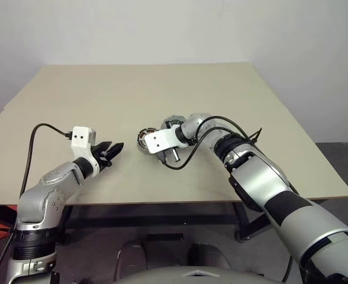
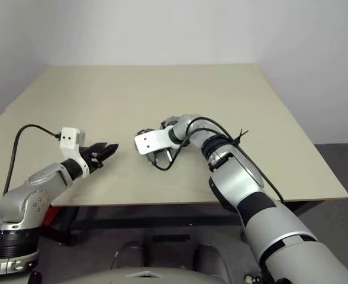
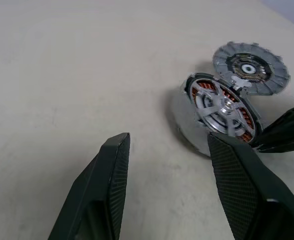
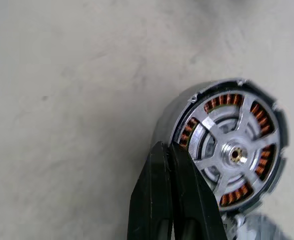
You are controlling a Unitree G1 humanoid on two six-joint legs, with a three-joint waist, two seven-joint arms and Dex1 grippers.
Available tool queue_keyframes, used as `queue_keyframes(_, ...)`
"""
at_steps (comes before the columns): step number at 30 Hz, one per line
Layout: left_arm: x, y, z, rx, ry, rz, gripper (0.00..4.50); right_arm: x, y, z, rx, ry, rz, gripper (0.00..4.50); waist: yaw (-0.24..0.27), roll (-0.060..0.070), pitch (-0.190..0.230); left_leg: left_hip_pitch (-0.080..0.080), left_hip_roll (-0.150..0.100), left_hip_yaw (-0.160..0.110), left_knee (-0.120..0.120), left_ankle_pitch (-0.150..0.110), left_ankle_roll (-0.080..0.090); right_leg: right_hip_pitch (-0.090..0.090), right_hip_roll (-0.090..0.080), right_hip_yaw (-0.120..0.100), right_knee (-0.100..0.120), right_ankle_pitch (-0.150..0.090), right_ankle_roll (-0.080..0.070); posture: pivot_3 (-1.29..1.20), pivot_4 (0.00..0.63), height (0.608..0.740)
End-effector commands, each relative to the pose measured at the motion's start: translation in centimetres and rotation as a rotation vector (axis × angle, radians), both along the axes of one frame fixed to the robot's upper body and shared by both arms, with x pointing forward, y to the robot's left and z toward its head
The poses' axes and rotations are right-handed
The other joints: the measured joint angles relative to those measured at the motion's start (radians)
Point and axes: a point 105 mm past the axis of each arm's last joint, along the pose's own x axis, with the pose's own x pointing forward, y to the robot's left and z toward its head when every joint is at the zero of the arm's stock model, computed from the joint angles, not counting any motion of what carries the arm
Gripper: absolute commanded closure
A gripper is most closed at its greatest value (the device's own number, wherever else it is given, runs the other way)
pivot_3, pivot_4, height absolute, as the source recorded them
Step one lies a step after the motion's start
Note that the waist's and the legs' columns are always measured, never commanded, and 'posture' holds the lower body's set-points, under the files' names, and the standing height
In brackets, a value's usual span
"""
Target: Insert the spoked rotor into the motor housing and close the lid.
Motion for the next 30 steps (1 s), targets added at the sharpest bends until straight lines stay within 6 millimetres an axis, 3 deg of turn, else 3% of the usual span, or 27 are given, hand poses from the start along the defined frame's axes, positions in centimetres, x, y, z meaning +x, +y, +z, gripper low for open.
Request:
queue_keyframes(1,0.1,-0.1,0.9,0.008,-0.047,0.002,1.90,0.0,-1.0,0.1,-0.016,0.001,0.011,4.48,-0.001,0.000,0.000,0.000,0.000,0.000,0.000,0.000,0.000,0.000,0.000,0.000,0.000,0.000,0.000,0.00,0.000,0.740)
queue_keyframes(11,0.0,-0.1,0.6,0.008,-0.042,0.007,1.90,-2.5,-2.2,-1.3,-0.056,0.155,0.092,4.48,0.001,0.000,0.000,-0.002,0.000,0.000,0.000,-0.001,0.002,0.000,0.000,0.000,-0.002,0.000,0.000,0.00,0.000,0.740)
queue_keyframes(17,0.0,-0.1,0.3,0.008,-0.033,0.007,1.90,-3.8,-0.9,-1.0,0.003,0.234,0.089,4.48,-0.002,-0.001,0.000,-0.001,0.000,0.000,0.000,-0.002,0.003,0.000,0.000,0.000,-0.003,0.000,0.000,0.00,0.000,0.740)
queue_keyframes(30,-0.5,-0.8,-0.2,0.001,-0.020,0.003,1.90,-3.0,0.5,-0.6,0.058,0.217,0.001,4.48,-0.009,-0.001,0.000,0.004,0.003,0.000,-0.001,0.000,0.000,0.001,0.002,0.000,0.000,-0.003,0.005,0.00,0.000,0.740)
